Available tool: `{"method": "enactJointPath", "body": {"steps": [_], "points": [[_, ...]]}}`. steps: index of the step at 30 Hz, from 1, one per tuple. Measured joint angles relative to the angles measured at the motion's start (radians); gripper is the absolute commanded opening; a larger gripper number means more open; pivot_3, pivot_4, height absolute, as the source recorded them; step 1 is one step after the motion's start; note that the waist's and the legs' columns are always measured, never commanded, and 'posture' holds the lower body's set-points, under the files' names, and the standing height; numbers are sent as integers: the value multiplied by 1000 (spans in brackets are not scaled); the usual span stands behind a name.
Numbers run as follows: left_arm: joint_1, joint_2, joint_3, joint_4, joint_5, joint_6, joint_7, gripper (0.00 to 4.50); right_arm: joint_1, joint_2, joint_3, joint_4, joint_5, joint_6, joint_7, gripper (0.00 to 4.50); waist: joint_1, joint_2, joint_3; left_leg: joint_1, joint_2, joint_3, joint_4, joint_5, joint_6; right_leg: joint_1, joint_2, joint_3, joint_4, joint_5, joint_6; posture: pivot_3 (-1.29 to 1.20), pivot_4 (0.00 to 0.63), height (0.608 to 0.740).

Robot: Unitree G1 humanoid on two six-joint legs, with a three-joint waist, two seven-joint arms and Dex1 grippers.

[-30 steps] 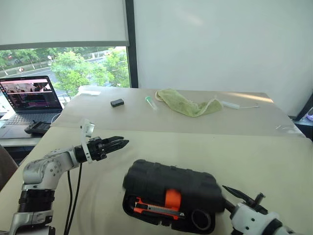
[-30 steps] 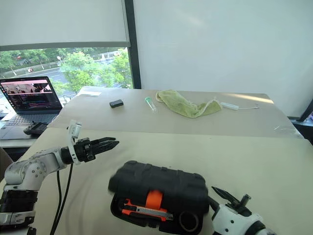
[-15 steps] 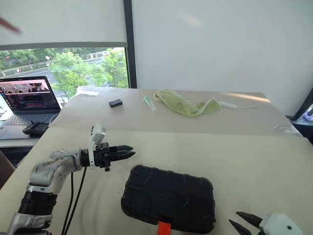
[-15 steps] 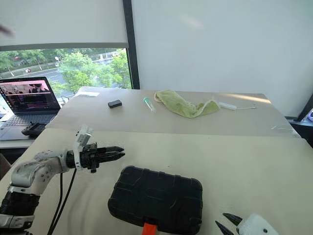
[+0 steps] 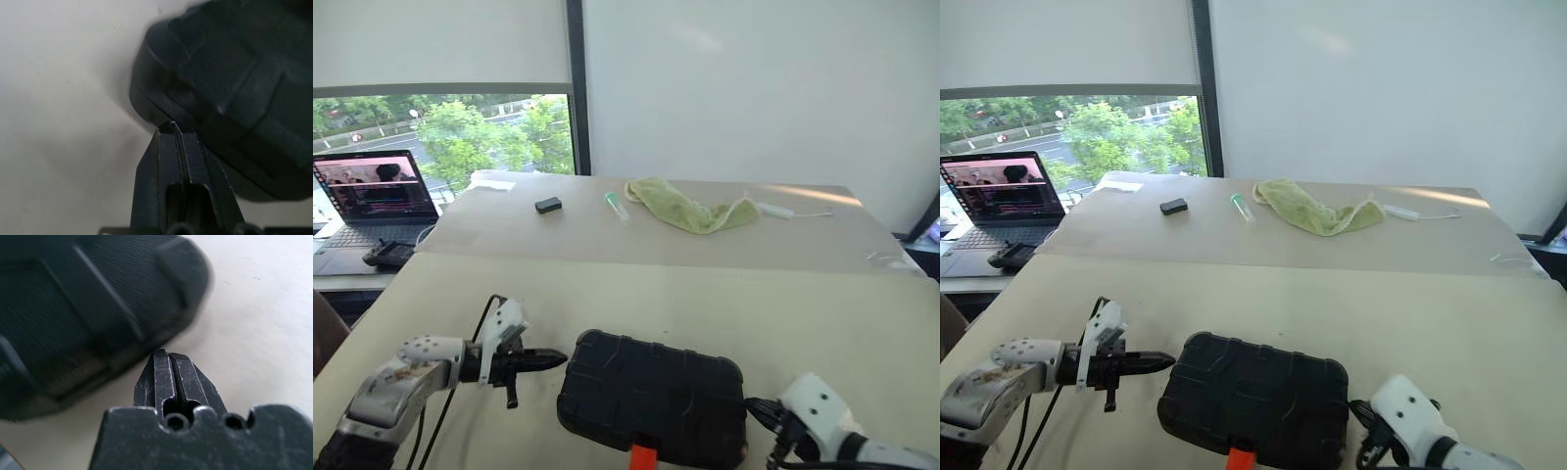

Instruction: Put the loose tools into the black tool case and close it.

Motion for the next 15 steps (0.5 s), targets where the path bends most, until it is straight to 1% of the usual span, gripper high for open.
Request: {"method": "enactJointPath", "body": {"steps": [3, 5, 6, 10, 12, 13, 15], "points": [[28, -12, 2, -62, 3, 56, 60, 2, -138, -13, 99, 73, -23, 95, -17, 62, 0, 0, 0, 0, 0, 0, 0, 0, 0, 0, 0, 0, 0, 0, 0, 0, 150, 740], [35, -30, 4, -72, 2, 90, 87, 2, -210, -10, 136, 101, -27, 139, -16, 62, 0, 0, 1, -1, 0, 0, 0, 0, 0, -1, 1, 0, 1, 1, 1, 0, 150, 740], [38, -47, 11, -70, 2, 95, 101, 2, -266, -3, 156, 118, -30, 164, -17, 62, -1, 0, 1, 0, 0, 0, 1, 0, 0, -1, 2, 0, 1, 4, 6, 0, 150, 740], [33, -147, 46, 15, 8, 61, 155, 2, -510, 55, 215, 238, -60, 247, -59, 62, -6, 1, 2, 1, -1, 0, 0, 3, -2, -1, 3, 0, 1, 7, 6, 0, 150, 740], [31, -190, 52, 43, 9, 50, 178, 2, -605, 75, 237, 282, -84, 259, -83, 62, -4, 1, 2, 0, -1, 0, 0, 3, -2, -1, 3, 0, 1, 8, 6, 0, 150, 740], [24, -218, 51, 58, 11, 50, 197, 2, -680, 91, 263, 337, -104, 268, -97, 62, -2, 1, 2, 0, -1, -1, 1, 3, -2, -1, 3, 0, 1, 8, 6, 0, 150, 740], [-6, -248, 41, 70, 20, 50, 226, 2, -774, 124, 283, 413, -126, 270, -109, 62, 4, 1, 2, -2, -3, -1, 1, 4, -2, -2, 2, -1, 1, 9, 7, 0, 150, 740]]}}
